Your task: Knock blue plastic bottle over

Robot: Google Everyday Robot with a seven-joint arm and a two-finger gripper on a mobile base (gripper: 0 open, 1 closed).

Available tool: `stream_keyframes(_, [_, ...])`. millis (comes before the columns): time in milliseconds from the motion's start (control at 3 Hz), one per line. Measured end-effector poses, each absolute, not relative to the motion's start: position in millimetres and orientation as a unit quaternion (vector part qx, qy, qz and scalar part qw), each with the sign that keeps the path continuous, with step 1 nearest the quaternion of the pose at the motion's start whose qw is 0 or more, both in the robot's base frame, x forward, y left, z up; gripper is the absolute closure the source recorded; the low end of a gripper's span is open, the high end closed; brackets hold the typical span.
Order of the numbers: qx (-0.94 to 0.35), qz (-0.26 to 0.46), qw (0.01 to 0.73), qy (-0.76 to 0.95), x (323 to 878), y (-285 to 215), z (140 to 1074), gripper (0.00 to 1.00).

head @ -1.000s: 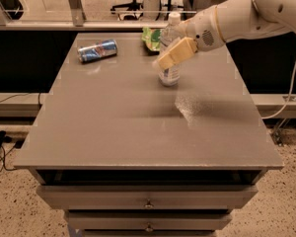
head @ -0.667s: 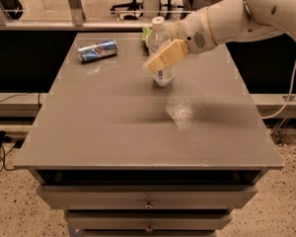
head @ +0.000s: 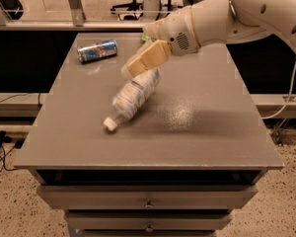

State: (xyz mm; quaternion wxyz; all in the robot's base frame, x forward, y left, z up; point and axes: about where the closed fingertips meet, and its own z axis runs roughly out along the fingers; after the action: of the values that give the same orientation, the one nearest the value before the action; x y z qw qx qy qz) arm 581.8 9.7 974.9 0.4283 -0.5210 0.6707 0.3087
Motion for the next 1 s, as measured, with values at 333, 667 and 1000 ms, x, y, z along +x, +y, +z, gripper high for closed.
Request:
stream_keyframes(333, [-0.523, 0.313, 0.424, 0.670, 574, 17, 968, 0.00])
stream_keyframes(667, [-0.519, 0.309, 0.422, 0.676, 574, 8, 959, 0.00])
stream_keyframes(1000, [-0.523, 0.295, 0.425, 0.678, 586, -31, 949, 0.00])
